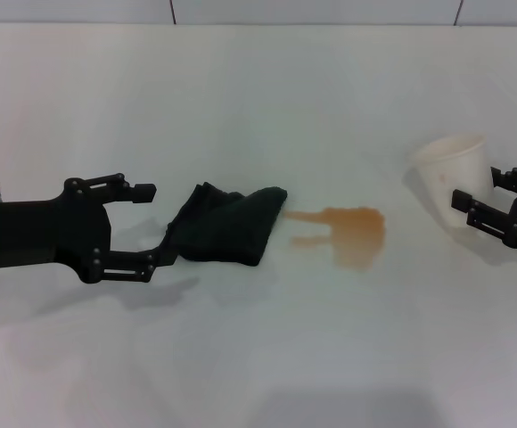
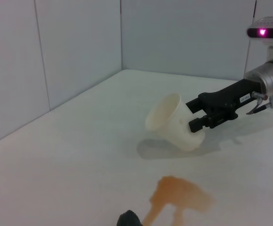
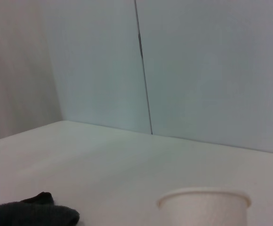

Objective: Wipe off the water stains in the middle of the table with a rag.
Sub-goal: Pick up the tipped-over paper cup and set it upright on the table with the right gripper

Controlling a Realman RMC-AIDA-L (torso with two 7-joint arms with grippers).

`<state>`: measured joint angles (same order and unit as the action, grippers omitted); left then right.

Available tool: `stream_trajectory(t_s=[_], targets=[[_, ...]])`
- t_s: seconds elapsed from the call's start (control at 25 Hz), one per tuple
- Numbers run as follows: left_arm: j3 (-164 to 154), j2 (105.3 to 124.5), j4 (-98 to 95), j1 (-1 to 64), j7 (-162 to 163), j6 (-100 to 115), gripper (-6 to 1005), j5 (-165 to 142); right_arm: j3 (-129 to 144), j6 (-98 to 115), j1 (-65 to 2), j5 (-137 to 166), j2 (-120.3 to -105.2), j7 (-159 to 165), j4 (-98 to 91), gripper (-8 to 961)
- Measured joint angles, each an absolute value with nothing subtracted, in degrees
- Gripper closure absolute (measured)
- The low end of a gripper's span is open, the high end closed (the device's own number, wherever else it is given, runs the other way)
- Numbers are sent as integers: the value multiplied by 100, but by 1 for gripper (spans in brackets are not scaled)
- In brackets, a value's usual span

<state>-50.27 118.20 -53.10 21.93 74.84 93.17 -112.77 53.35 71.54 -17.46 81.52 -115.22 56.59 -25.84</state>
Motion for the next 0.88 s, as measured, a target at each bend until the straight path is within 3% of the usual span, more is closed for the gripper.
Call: stream_trajectory(t_s=[0.88], targets=[[-5044, 11830, -5308, 2232, 7490, 9316, 121, -11338, 5275, 7249, -1708, 8147, -11518, 5600, -2467, 341]])
